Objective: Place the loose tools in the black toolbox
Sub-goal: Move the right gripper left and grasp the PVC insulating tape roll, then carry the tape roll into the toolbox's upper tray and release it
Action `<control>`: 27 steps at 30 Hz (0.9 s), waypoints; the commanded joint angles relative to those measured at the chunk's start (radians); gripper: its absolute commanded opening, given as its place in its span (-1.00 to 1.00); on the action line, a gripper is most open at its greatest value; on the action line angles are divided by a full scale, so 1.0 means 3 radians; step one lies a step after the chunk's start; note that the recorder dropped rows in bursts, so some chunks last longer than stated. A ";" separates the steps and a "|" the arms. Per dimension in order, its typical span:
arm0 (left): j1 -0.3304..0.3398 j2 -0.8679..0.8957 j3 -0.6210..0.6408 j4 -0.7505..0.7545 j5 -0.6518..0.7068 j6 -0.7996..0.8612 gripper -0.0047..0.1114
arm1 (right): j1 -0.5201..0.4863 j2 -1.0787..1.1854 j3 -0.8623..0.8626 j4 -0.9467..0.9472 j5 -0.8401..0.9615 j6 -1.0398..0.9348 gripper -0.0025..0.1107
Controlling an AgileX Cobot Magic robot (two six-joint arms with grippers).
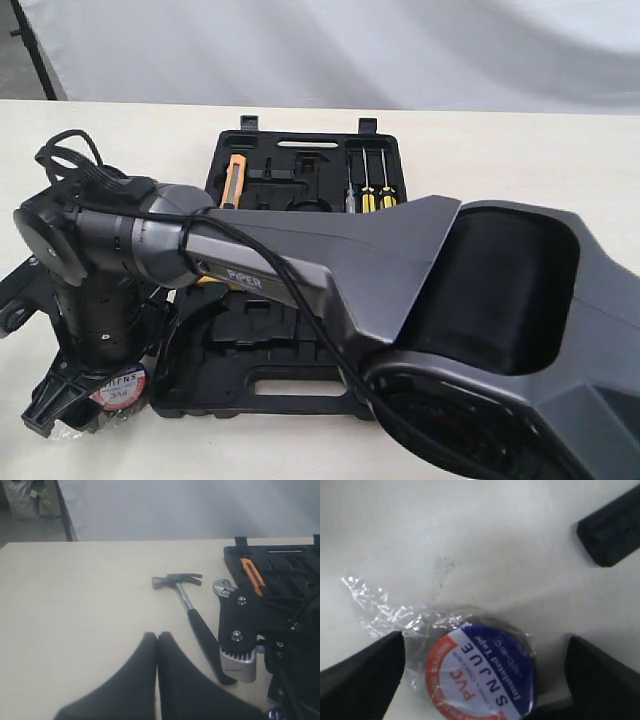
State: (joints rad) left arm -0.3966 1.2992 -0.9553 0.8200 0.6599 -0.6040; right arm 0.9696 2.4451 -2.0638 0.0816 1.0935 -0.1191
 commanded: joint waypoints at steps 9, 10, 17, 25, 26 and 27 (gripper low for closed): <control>0.0011 -0.0027 0.0031 -0.0045 -0.0057 -0.0034 -0.89 | -0.0002 -0.0035 -0.0018 -0.0026 0.0022 0.0020 -0.88; 0.0011 -0.0027 0.0031 -0.0045 -0.0057 -0.0034 -0.89 | -0.0002 -0.0062 -0.0024 -0.0026 0.0022 0.0035 -0.96; 0.0011 -0.0027 0.0031 -0.0045 -0.0057 -0.0034 -0.89 | -0.0019 -0.0374 -0.0358 -0.0102 0.0287 0.0121 -0.95; 0.0011 -0.0027 0.0031 -0.0045 -0.0057 -0.0034 -0.89 | -0.0588 -0.0582 -0.0384 -0.0410 0.0425 0.0135 -0.95; 0.0011 -0.0027 0.0031 -0.0045 -0.0057 -0.0034 -0.89 | -0.0679 -0.0582 -0.0384 -0.0410 0.0425 0.0185 -0.95; 0.0011 -0.0027 0.0031 -0.0045 -0.0057 -0.0034 -0.89 | -0.0816 -0.0582 -0.0384 -0.0410 0.0425 0.0252 -0.95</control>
State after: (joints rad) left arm -0.3966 1.2992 -0.9553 0.8200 0.6599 -0.6040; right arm 0.8113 2.2780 -2.1773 -0.0239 1.2104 -0.0764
